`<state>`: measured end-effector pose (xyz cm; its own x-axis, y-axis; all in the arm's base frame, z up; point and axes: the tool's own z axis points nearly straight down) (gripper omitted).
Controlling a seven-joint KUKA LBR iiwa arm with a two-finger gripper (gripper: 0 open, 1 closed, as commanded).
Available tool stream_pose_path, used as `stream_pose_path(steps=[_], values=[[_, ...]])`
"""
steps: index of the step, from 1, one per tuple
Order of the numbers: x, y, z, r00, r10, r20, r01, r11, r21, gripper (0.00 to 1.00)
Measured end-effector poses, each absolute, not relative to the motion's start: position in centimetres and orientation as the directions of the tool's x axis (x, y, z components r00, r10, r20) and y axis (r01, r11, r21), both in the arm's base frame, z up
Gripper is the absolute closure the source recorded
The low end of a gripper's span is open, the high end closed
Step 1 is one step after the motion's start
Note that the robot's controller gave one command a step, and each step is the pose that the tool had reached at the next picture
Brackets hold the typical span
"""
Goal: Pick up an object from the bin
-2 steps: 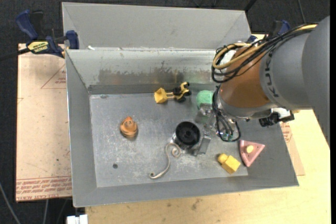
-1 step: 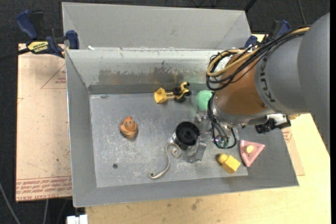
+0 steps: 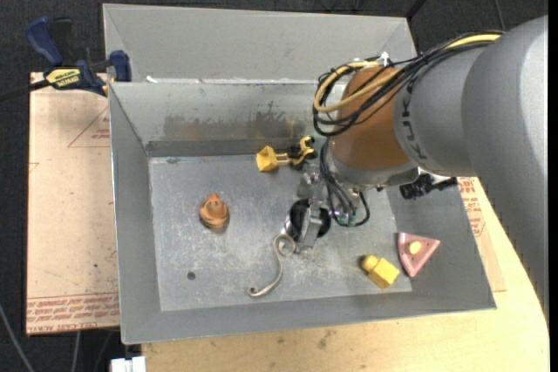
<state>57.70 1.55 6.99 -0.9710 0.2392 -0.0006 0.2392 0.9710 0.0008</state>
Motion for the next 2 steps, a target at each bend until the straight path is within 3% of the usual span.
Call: stream_pose_path(steps=[1, 2], values=[[54.92, -1.5, 7.04, -0.967, 0.257, -0.002, 0.257, 0.967, 0.0, 1.0], [54.93, -1.5, 7.04, -0.967, 0.256, -0.002, 0.256, 0.967, 0.0, 1.0]])
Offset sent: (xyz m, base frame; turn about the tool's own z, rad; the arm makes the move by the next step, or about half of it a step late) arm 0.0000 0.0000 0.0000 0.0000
